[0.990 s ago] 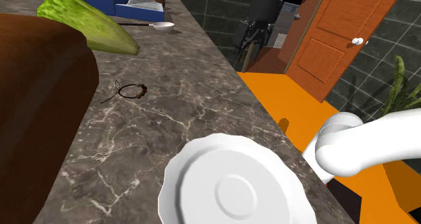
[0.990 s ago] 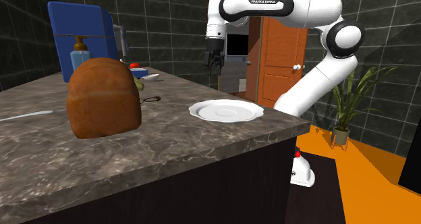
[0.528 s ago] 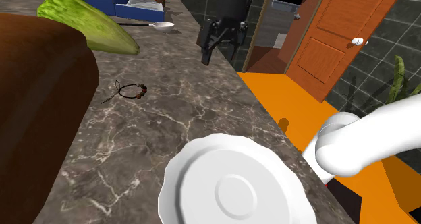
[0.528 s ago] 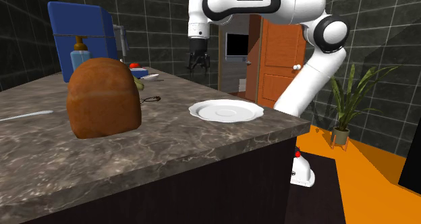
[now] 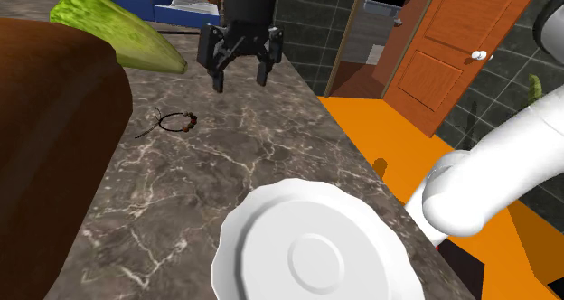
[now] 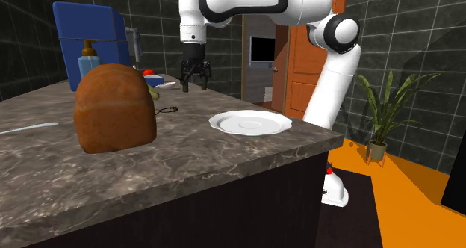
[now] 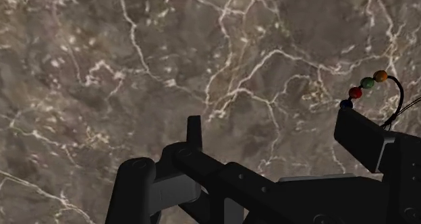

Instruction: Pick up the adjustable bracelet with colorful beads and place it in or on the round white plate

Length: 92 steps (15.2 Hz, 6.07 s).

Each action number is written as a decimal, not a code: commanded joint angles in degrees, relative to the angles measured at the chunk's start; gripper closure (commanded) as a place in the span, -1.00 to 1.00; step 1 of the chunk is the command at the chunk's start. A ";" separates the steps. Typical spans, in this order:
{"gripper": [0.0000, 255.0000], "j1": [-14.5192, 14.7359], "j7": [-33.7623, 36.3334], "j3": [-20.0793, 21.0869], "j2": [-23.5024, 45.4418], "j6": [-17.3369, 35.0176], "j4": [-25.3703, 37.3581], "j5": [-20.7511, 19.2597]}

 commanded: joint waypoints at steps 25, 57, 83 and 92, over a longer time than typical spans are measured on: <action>1.00 6.09 17.87 8.18 25.02 1.01 18.22 -13.97; 1.00 6.05 19.25 9.73 14.97 -9.40 20.70 -7.79; -1.00 9.94 42.01 20.13 -23.58 -12.90 -4.69 7.22; -1.00 11.27 40.83 19.91 -25.96 -7.64 -12.24 8.60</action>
